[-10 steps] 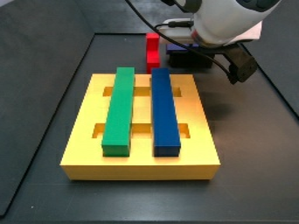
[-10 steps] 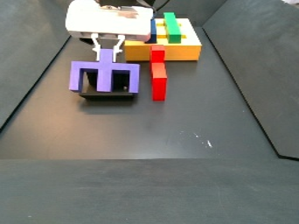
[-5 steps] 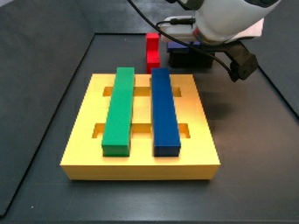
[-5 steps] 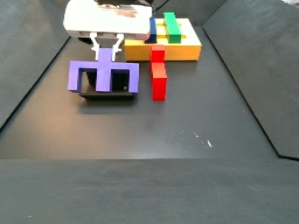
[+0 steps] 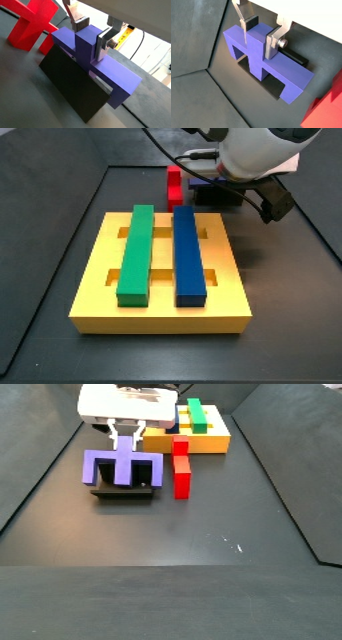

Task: Pick up the purple object. Move up. Place the purple object on the fixture. Regrasp the purple object. Move to above the board. Insert the purple object.
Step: Regrasp the purple object, then move to above the board.

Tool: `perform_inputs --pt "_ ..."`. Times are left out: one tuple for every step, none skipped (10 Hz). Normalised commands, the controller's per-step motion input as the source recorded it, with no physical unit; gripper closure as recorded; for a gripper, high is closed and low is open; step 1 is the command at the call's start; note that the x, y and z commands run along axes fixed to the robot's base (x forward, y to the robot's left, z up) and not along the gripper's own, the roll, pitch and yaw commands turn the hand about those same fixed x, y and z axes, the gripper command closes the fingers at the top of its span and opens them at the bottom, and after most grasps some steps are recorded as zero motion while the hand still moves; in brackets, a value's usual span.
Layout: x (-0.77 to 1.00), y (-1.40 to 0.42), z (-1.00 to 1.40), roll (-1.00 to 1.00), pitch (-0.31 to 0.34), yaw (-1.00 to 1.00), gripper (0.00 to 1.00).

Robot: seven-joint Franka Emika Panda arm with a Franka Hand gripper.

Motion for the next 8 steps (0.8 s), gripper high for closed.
perform_inputs --pt "0.0 0.0 0.0 0.0 0.0 0.0 1.0" --pt "0.0 0.0 0.0 0.0 0.0 0.0 1.0" --pt "0.0 0.0 1.4 0.0 0.0 0.0 1.0" --pt "-0.02 -0.03 1.4 -0.04 0.012 -0.01 1.0" --pt "-0.05 -0.03 1.4 -0.07 0.01 -0.01 1.0" --pt "-0.04 -0.01 1.4 -0.05 0.003 0.0 1.0" --pt "-0.03 -0.03 1.4 -0.04 0.023 -0.01 1.0" --pt "-0.04 -0.03 1.4 -0.01 0.028 0.0 1.0"
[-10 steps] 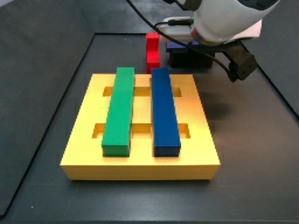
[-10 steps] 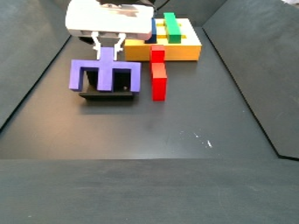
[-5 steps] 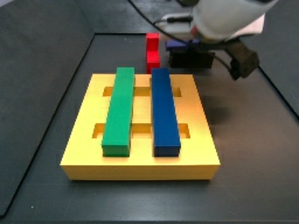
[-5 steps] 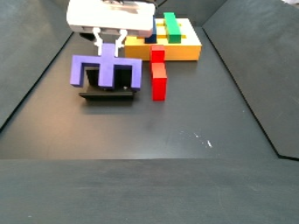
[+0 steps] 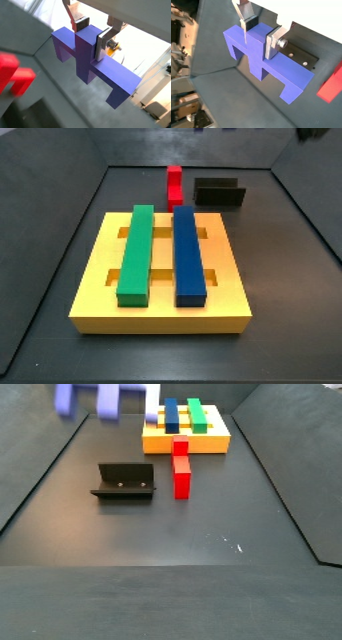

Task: Pick up the purple object. Move up. Place the purple object on the fixture. Regrasp the purple object. Move to above the board. Insert the purple object.
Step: Move to above the board.

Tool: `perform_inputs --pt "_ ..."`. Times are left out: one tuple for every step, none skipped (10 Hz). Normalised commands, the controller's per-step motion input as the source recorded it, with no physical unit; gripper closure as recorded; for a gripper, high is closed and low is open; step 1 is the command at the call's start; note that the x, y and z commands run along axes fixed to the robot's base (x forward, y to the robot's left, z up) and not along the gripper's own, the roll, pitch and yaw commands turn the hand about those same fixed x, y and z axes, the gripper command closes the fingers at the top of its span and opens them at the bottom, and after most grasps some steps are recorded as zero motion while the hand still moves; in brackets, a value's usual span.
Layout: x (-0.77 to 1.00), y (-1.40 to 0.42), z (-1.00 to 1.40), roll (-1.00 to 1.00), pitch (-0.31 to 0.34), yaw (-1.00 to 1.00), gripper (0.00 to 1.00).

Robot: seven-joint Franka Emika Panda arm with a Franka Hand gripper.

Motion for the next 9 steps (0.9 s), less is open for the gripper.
perform_inputs --pt "-0.04 -0.02 1.4 -0.01 0.034 0.0 1.0" --pt "-0.01 -0.02 0.76 0.0 0.037 0.01 1.0" --pt "-0.99 -1.4 0.3 -1.0 0.135 -0.09 1.0" --pt "-0.99 -1.4 0.23 -1.0 0.132 -0.08 1.0" --pt "-1.07 -1.4 0.26 -1.0 0.123 -0.07 1.0" --pt "-1.1 -1.4 0.23 -1.0 0.127 -0.06 1.0" --pt "-1.1 -1.4 0.23 -1.0 0.129 -0.06 1.0" --pt "-0.64 -0.74 0.13 -1.0 0.129 -0.04 1.0" --pt "-0.43 -0.48 0.08 -1.0 0.128 -0.04 1.0"
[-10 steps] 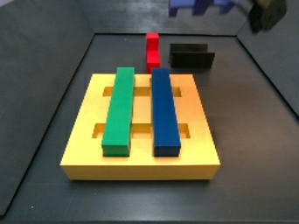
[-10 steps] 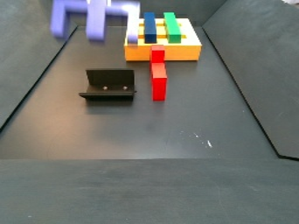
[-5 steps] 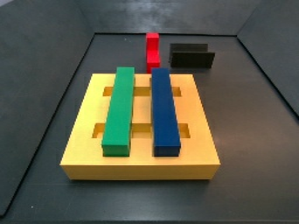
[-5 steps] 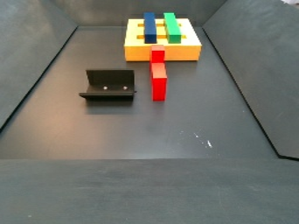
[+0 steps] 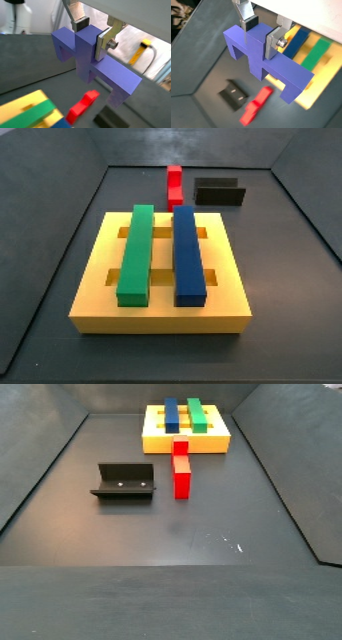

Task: Pick up the purple object. Move up. Place the purple object on the fixture. Regrasp the purple object. Move to above the board. Insert the purple object.
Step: Move to above the board, then insert the purple object.

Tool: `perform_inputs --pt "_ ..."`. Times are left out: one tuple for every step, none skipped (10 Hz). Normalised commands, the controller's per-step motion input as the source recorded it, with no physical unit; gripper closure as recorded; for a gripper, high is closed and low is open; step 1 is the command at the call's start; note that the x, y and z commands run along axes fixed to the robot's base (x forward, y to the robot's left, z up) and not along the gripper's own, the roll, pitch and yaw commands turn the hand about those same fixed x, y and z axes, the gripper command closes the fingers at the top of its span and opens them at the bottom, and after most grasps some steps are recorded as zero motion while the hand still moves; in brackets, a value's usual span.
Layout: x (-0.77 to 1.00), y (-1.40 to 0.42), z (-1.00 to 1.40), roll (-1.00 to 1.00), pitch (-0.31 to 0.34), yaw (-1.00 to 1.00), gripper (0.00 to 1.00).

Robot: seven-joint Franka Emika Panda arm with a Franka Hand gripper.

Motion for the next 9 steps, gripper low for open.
perform_inputs --pt "-0.17 -0.14 0.04 -1.0 0.117 -0.02 1.0" --pt "-0.13 -0.07 0.03 -1.0 0.107 -0.02 1.0" --pt "-0.09 0.01 0.0 -1.0 0.091 -0.01 1.0" --pt "-0.08 0.04 0.01 -1.0 0.072 0.0 1.0" --pt "-0.08 0.04 0.0 -0.88 0.032 0.01 1.0" --pt "-0.07 0.04 0.0 -0.66 0.003 0.0 1.0" --pt "-0.06 0.03 0.0 -0.41 -0.02 0.0 1.0" --pt "-0.05 0.02 0.0 -0.32 -0.028 0.0 1.0" --pt "0.0 -0.2 -0.42 -0.12 -0.049 0.09 1.0"
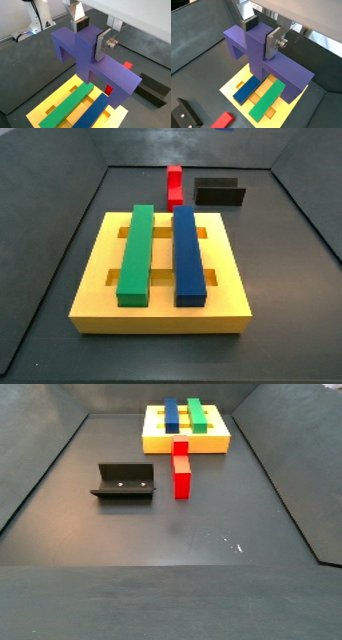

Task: Pick up the purple object. Move up. Place the purple object on the fixture. Regrasp the purple object. Move to above the board. Insert the purple object.
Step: Insert the purple object.

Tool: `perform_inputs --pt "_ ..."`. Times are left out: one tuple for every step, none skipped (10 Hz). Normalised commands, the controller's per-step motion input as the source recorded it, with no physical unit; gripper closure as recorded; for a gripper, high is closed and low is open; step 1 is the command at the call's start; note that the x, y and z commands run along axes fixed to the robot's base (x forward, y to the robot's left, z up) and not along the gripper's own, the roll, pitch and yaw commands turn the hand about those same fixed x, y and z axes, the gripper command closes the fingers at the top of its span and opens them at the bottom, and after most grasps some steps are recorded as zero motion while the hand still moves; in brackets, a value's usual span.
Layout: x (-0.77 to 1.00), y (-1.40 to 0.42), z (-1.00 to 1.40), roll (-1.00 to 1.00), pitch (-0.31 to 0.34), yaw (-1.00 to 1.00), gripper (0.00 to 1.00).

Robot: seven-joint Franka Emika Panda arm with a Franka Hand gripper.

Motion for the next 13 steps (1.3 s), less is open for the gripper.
perform_inputs --pt "0.11 -0.57 -0.72 0.0 -0.09 0.26 1.0" --pt "0.19 -0.69 -0.93 0.0 -0.123 0.37 1.0" --pt "0.22 -0.7 -0.93 0.02 -0.123 0.35 1.0" --pt "0.27 -0.67 -0.92 0.07 -0.121 0.32 1.0" --pt "0.29 -0.51 -0.85 0.18 -0.1 0.23 1.0" --pt "0.29 -0.4 -0.71 0.27 -0.044 0.15 1.0" --pt "0.21 -0.38 -0.79 0.23 -0.029 0.2 1.0" --pt "0.14 -0.23 -0.82 0.24 0.0 0.18 1.0" --pt "0.01 -0.05 -0.93 0.2 0.0 0.06 1.0" --pt "-0.18 0.01 -0.75 -0.01 0.0 0.0 1.0" --pt "-0.17 0.01 -0.49 -0.1 0.0 0.0 1.0" --pt "-0.18 0.0 -0.38 -0.16 -0.037 0.0 1.0" --pt "-0.23 0.0 -0.3 -0.18 -0.049 0.0 1.0"
